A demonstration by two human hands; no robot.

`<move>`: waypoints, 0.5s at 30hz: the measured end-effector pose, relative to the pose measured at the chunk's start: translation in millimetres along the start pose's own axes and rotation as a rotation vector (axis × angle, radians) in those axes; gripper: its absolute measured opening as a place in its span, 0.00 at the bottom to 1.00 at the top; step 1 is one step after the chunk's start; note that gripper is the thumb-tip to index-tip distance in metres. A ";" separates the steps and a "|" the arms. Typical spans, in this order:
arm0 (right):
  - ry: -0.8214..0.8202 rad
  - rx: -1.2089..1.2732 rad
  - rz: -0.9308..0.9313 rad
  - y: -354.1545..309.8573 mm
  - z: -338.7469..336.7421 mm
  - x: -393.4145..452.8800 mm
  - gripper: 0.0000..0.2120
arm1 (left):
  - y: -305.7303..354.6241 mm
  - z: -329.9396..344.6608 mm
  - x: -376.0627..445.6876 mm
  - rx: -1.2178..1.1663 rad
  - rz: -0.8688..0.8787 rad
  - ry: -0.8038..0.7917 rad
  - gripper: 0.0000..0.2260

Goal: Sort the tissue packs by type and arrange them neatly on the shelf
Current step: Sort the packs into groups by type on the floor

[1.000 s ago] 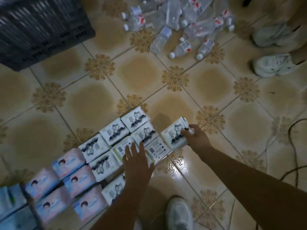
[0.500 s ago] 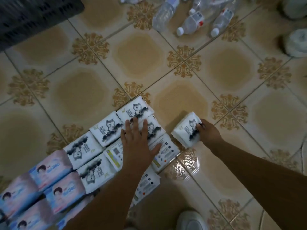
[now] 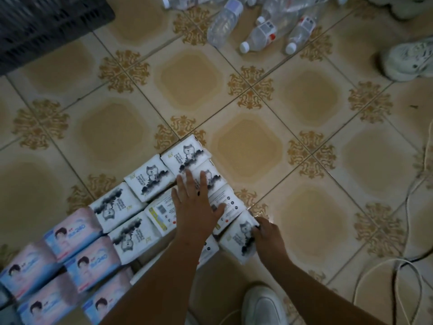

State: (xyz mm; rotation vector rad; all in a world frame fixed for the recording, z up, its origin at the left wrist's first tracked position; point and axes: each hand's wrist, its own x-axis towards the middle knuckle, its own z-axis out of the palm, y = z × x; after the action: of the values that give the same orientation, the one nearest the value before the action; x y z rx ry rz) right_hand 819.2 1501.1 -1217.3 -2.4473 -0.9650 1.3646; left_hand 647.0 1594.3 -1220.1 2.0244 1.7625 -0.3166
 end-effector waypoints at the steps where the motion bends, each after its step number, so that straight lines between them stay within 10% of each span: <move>1: 0.004 0.033 0.038 -4.8 7.0 -3.8 0.10 | 0.0 -3.6 -0.1 0.010 0.000 -0.027 0.45; 9: -0.001 -0.237 0.144 -90.3 -52.1 -86.0 0.27 | -8.7 -111.5 -65.7 0.047 0.016 -0.164 0.41; 15: 0.064 -0.376 -0.251 -317.6 -202.3 -228.3 0.30 | -16.6 -391.0 -162.8 -0.098 -0.129 -0.099 0.40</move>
State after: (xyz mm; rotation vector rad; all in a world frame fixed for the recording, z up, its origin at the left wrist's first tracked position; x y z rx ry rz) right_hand 755.7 1637.0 -803.3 -2.4861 -1.5734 1.0968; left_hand 561.1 1633.9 -806.9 1.8015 1.8141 -0.3567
